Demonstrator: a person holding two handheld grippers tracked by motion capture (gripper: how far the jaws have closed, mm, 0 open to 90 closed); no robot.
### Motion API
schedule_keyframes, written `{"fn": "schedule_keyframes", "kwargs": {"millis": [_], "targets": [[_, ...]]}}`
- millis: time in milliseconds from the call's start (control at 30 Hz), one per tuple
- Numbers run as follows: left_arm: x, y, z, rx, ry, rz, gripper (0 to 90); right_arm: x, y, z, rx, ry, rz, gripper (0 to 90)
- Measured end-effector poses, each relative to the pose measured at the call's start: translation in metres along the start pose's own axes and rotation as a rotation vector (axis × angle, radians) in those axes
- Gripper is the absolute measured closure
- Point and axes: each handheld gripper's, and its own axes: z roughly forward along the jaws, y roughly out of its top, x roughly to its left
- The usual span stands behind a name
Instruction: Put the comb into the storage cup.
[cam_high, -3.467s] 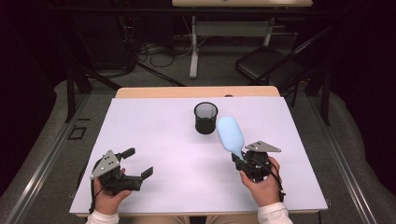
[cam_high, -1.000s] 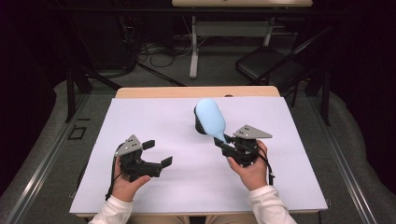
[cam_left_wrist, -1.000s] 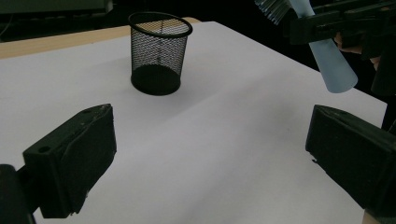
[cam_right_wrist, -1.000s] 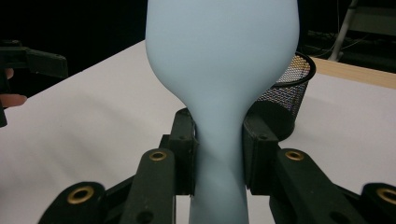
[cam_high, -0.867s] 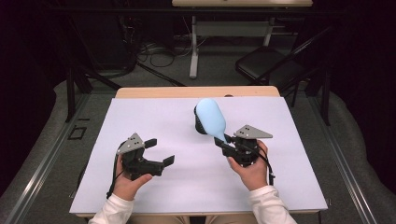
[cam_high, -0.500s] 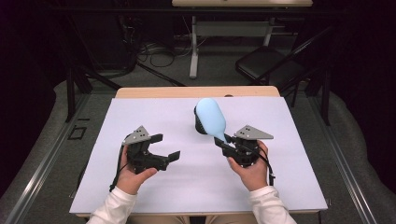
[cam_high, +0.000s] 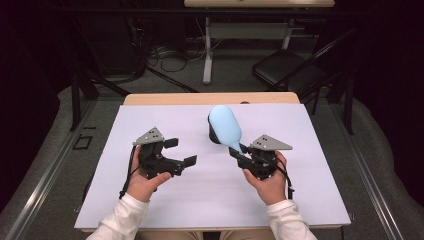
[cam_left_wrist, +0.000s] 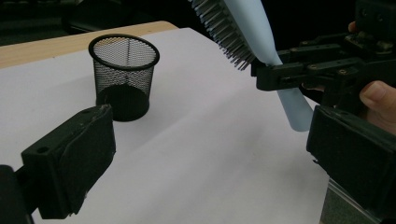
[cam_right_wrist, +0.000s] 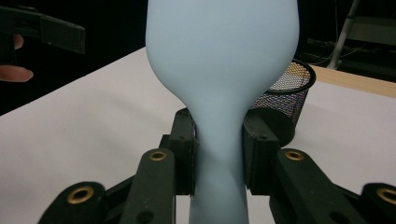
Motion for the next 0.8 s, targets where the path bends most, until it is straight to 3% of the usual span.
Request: {"fn": "schedule_keyframes", "kwargs": {"millis": [533,800], "targets": [[0.008,0.024,0.003,0.001,-0.023,-0.058,2.7,0.005,0.000,0.000,-0.015,0.006,-0.021,69.2],[0.009,0.034,0.006,0.013,-0.021,-0.054,3.2,0.007,0.000,0.000,-0.021,0.011,-0.029,69.2]]}}
